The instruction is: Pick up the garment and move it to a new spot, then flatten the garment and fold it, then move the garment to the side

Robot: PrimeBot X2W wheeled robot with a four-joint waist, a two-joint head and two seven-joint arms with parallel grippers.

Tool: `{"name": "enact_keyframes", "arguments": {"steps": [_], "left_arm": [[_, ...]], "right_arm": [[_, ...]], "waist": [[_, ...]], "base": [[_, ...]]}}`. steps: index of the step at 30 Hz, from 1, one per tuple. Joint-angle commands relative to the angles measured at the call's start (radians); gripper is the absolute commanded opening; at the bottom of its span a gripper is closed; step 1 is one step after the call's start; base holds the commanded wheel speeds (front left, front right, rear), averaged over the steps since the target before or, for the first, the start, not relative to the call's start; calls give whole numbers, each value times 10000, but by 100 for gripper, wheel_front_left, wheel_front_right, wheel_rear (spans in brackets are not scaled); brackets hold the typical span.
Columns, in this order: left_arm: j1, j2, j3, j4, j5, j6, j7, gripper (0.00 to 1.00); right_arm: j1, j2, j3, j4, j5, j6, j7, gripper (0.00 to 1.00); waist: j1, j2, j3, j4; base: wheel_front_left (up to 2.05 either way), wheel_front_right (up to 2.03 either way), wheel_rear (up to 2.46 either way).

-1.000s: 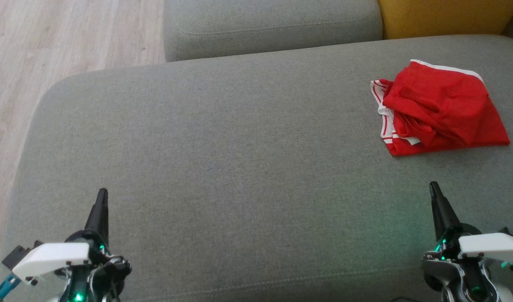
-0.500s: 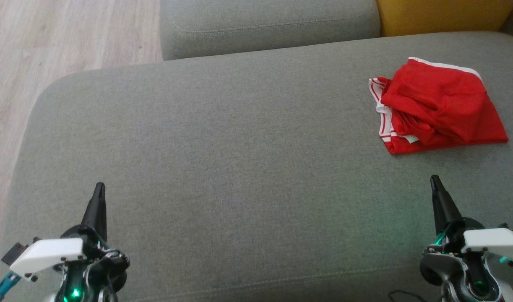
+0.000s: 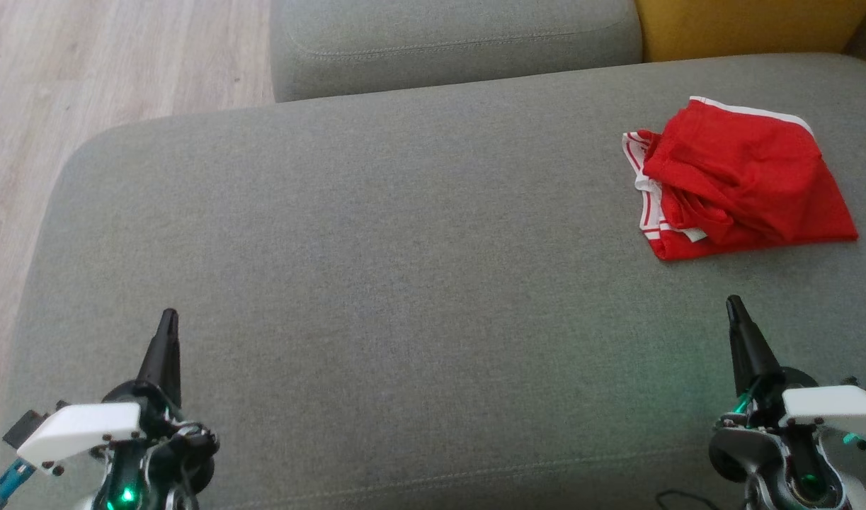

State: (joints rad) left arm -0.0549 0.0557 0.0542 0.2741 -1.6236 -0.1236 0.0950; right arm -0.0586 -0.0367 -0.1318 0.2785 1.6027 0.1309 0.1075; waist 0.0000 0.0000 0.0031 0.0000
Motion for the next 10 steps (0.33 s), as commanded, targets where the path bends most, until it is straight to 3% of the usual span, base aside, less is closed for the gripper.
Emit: {"name": "enact_keyframes", "arguments": {"steps": [1,10], "left_arm": [[-516,75,420,-295,4,-71,41,0],[-518,62,439,-295,20,-71,56,0]], "right_arm": [[-493,-135,181,-338,59,-2,57,0],[-493,-135,181,-338,59,-2,57,0]], "waist": [[0,0,0,1],[0,0,0,1]], "base": [[0,0,0],[0,0,0]]}}
